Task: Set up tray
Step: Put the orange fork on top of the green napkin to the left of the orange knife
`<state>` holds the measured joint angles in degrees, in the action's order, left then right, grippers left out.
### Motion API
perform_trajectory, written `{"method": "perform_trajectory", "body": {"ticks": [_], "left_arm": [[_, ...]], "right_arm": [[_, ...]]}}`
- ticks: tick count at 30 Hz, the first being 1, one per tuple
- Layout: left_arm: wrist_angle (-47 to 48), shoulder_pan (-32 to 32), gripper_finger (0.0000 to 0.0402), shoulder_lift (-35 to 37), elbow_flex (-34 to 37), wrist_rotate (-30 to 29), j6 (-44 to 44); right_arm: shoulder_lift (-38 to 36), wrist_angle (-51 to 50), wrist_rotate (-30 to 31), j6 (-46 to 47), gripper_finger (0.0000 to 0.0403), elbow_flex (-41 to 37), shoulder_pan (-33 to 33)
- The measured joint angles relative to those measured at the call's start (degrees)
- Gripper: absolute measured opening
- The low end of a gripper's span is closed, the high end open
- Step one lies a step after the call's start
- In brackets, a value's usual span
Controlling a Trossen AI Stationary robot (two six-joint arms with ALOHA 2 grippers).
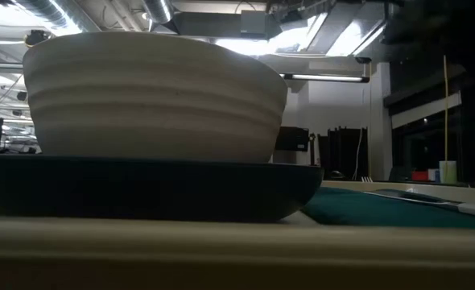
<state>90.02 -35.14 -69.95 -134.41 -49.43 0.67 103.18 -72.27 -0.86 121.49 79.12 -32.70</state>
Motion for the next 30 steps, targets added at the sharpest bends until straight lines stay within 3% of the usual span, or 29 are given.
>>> {"method": "perform_trajectory", "body": {"ticks": [6,11,19,30], "left_arm": [[0.0,0.0,0.0141,0.08,0.0,0.07,-0.2],[0.0,0.0,0.0141,0.09,0.02,-0.06,-0.37],[0.0,0.0,0.0141,0.09,0.0,-2.94,0.88],[0.0,-0.01,0.0141,0.09,0.02,-6.61,2.22]], "right_arm": [[0.02,3.16,-0.83,0.4,0.015,-5.1,-0.62],[-1.01,2.92,-0.81,1.33,0.0186,-7.86,-0.94],[-13.99,4.01,-0.46,2.4,0.0245,-18.26,-1.74],[-27.58,11.25,2.31,1.21,0.0249,-34.73,-1.74]]}}
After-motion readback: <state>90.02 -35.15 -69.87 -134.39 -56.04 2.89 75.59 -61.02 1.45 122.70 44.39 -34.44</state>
